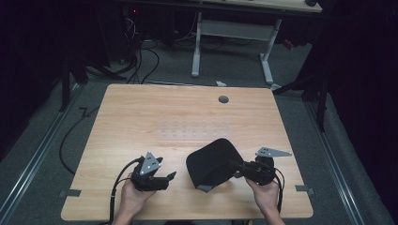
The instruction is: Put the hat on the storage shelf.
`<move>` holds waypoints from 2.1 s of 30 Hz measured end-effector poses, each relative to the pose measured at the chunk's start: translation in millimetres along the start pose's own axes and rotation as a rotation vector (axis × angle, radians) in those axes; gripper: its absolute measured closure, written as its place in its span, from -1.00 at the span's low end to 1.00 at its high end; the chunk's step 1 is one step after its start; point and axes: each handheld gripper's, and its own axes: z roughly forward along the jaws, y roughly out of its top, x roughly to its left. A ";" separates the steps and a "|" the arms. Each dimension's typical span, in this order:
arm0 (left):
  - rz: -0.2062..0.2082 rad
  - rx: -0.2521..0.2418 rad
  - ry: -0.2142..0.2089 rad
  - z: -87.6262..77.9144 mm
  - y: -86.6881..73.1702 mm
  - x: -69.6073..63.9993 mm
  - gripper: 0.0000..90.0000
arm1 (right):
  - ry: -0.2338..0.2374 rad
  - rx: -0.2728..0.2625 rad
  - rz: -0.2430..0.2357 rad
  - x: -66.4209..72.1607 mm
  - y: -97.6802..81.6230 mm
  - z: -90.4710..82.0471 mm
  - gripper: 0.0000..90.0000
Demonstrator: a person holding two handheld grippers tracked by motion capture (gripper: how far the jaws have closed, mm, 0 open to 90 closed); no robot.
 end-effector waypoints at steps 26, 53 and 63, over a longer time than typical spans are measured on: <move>0.121 -0.002 -0.080 11.8 1.1 -42.0 -0.46 | 0.027 0.057 -0.031 19.4 23.5 18.2 0.86; 0.246 0.014 -0.027 20.0 1.2 -54.9 0.03 | 0.036 0.053 -0.038 31.6 30.8 25.1 0.86; 0.217 0.051 -0.056 23.1 4.6 -54.1 0.26 | 0.058 0.056 -0.022 34.4 32.3 29.7 0.86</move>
